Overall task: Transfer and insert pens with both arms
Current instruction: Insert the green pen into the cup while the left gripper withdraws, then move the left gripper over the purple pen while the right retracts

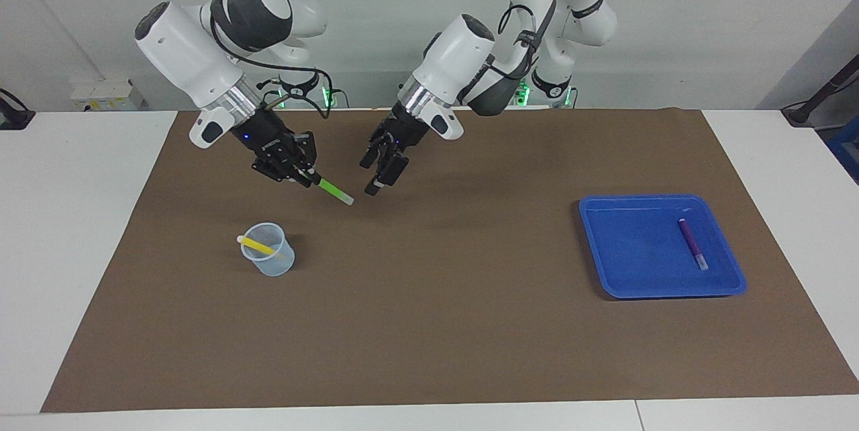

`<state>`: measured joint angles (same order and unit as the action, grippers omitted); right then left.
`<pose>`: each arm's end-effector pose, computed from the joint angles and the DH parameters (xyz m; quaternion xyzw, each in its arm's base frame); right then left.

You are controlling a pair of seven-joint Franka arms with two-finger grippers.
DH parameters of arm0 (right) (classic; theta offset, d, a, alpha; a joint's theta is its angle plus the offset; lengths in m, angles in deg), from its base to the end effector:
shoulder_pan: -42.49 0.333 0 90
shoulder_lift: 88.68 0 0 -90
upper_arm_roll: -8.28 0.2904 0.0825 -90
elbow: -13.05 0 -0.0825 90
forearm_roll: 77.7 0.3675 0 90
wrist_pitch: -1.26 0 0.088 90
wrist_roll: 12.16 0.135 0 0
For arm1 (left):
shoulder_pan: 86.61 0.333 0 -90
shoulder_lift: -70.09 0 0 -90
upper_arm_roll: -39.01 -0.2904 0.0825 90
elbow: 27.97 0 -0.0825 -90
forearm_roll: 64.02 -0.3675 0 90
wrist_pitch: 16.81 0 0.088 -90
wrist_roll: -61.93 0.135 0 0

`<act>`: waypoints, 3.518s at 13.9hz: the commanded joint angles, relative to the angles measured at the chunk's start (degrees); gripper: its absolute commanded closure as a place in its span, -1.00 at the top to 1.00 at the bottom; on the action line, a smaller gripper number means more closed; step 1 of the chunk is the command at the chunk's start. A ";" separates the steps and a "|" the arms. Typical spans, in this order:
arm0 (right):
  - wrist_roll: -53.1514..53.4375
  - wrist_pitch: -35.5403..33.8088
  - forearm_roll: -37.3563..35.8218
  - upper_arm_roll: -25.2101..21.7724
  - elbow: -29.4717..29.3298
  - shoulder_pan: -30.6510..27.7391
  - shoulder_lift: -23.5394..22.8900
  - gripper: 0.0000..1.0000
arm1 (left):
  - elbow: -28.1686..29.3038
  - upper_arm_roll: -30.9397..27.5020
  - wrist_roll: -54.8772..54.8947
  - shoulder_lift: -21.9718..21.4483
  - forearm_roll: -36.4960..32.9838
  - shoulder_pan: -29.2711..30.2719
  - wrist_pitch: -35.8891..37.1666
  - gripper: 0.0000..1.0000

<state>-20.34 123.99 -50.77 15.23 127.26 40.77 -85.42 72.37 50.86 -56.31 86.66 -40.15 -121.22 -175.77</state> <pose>0.5498 0.0811 0.4653 -0.9737 -0.0088 -0.1052 0.2018 0.4879 -0.4751 0.4541 0.6368 0.6672 -0.1162 0.3685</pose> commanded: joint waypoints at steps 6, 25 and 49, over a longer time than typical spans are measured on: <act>-8.24 -0.39 -20.33 0.43 -3.63 -5.83 -3.59 -1.00 | 0.13 -0.51 -0.15 -1.45 0.65 8.93 1.38 1.00; -8.26 1.73 -24.12 0.43 -5.75 -5.84 -11.43 1.00 | 0.56 -1.47 69.49 -5.93 -3.37 33.37 31.69 1.00; -0.87 -26.40 -27.55 -0.10 -13.84 -6.72 0.17 1.00 | 3.28 -1.48 131.86 1.79 -33.63 54.55 31.10 1.00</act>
<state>-22.41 98.17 -76.91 14.73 112.66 34.59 -86.12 74.39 48.96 73.39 86.50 -72.67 -68.74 -141.29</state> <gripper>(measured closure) 0.000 0.000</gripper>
